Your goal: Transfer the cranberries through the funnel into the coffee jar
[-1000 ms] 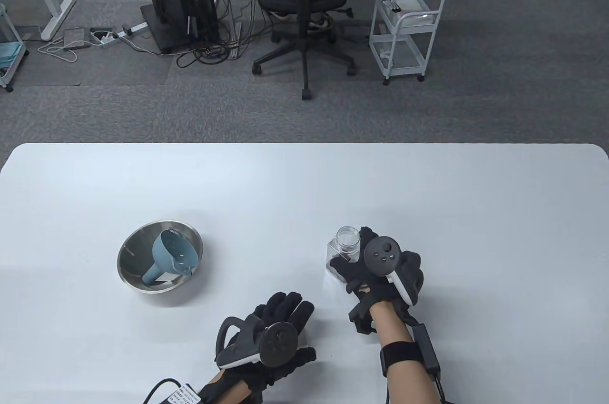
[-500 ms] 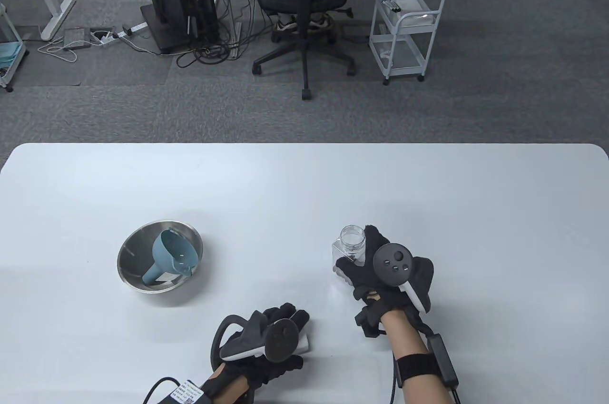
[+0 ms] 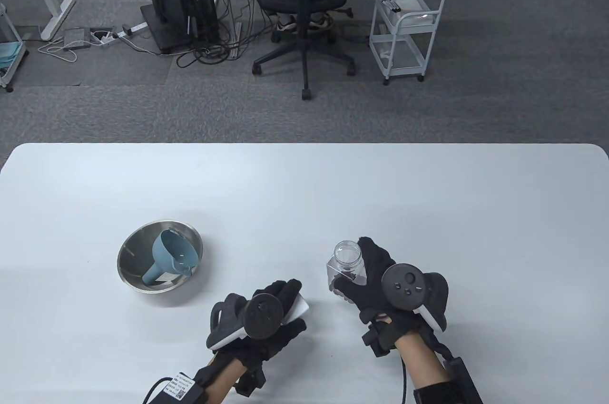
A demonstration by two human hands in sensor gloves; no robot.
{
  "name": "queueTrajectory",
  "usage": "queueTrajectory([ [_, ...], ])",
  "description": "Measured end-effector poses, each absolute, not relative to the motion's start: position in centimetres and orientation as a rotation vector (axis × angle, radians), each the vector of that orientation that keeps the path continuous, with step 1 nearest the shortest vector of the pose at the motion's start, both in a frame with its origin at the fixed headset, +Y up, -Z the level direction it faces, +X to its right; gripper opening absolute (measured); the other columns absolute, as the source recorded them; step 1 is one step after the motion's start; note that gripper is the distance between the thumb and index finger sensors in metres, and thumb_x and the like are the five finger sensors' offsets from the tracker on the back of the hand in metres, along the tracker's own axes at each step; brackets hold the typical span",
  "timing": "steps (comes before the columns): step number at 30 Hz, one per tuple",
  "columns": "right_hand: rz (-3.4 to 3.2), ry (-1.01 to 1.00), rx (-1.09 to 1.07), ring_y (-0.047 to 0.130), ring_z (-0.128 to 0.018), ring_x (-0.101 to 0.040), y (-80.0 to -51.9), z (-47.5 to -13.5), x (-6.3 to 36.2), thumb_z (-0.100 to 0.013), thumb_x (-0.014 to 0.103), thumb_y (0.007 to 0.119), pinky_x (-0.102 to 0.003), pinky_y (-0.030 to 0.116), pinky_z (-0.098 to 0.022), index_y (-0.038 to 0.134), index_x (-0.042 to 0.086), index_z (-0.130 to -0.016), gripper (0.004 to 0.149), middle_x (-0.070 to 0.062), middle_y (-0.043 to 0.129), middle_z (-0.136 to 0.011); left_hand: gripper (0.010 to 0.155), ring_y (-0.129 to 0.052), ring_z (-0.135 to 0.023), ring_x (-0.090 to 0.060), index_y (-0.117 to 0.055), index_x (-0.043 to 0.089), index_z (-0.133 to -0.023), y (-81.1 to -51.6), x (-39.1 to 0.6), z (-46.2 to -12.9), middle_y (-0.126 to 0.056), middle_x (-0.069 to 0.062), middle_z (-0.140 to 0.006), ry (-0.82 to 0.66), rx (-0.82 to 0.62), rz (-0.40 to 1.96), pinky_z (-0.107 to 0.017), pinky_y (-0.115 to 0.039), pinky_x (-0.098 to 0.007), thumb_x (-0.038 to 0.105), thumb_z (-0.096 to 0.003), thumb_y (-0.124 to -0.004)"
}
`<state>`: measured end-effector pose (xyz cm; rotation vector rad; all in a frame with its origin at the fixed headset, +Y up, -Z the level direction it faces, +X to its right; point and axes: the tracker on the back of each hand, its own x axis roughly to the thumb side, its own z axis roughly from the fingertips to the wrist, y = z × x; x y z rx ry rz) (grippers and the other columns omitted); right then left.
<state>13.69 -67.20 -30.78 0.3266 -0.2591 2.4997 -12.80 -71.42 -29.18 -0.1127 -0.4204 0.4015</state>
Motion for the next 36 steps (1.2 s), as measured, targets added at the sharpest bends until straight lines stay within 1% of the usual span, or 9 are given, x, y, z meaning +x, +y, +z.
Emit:
queueTrajectory([
  [6,2.487,-0.228,0.403,0.085,-0.079,-0.040,-67.3,-28.5,12.8,-0.039,0.057,0.090,-0.052,0.073,-0.057,0.049,0.003,-0.101,0.092,-0.020,0.069,-0.099,0.077,-0.080,-0.094,-0.043,-0.050,0.018,-0.114,-68.0,-14.3,-29.9,-0.060,-0.019,-0.116,-0.363,-0.008,0.541,-0.067,-0.074,-0.049,0.058,-0.0519,-0.073],
  [11,2.469,-0.196,0.446,0.086,-0.079,-0.039,-68.4,-27.0,12.1,-0.038,0.058,0.092,-0.051,0.073,-0.057,0.050,0.005,-0.101,0.093,-0.018,0.071,-0.099,0.076,-0.082,-0.092,-0.042,-0.053,0.019,-0.114,-65.8,-14.4,-29.5,-0.063,-0.018,-0.115,-0.397,0.074,0.670,-0.066,-0.076,-0.048,0.060,-0.0527,-0.071],
  [16,2.483,-0.182,0.477,0.086,-0.078,-0.038,-69.3,-26.1,11.5,-0.037,0.058,0.094,-0.050,0.073,-0.057,0.052,0.006,-0.101,0.093,-0.017,0.072,-0.098,0.075,-0.085,-0.089,-0.040,-0.058,0.020,-0.113,-64.2,-13.2,-28.3,-0.067,-0.016,-0.115,-0.468,0.141,0.704,-0.065,-0.077,-0.047,0.062,-0.0522,-0.071],
  [22,2.477,-0.181,0.463,0.087,-0.077,-0.039,-69.8,-25.5,11.5,-0.035,0.058,0.095,-0.051,0.074,-0.056,0.053,0.004,-0.100,0.094,-0.018,0.073,-0.097,0.074,-0.084,-0.090,-0.040,-0.061,0.022,-0.112,-64.2,-10.4,-27.0,-0.067,-0.014,-0.115,-0.563,0.146,0.614,-0.066,-0.076,-0.048,0.062,-0.0514,-0.072],
  [27,2.446,-0.202,0.434,0.088,-0.076,-0.039,-69.8,-25.5,12.1,-0.033,0.057,0.096,-0.051,0.074,-0.056,0.054,0.003,-0.099,0.095,-0.019,0.075,-0.096,0.073,-0.085,-0.089,-0.039,-0.062,0.023,-0.111,-64.8,-8.5,-26.5,-0.068,-0.014,-0.115,-0.598,0.142,0.527,-0.066,-0.076,-0.048,0.063,-0.0508,-0.073],
  [32,2.423,-0.211,0.419,0.089,-0.075,-0.039,-69.9,-25.5,12.6,-0.032,0.057,0.097,-0.050,0.075,-0.055,0.056,0.001,-0.098,0.096,-0.020,0.077,-0.095,0.074,-0.085,-0.088,-0.040,-0.062,0.022,-0.111,-65.1,-7.2,-26.0,-0.069,-0.015,-0.114,-0.602,0.142,0.477,-0.066,-0.076,-0.048,0.063,-0.0504,-0.073],
  [36,2.415,-0.235,0.415,0.090,-0.075,-0.039,-69.7,-25.4,12.6,-0.032,0.056,0.098,-0.051,0.076,-0.055,0.056,0.000,-0.098,0.096,-0.020,0.077,-0.094,0.076,-0.088,-0.084,-0.040,-0.064,0.019,-0.110,-65.4,-6.4,-25.6,-0.071,-0.018,-0.111,-0.553,0.159,0.400,-0.063,-0.078,-0.047,0.065,-0.0500,-0.072],
])
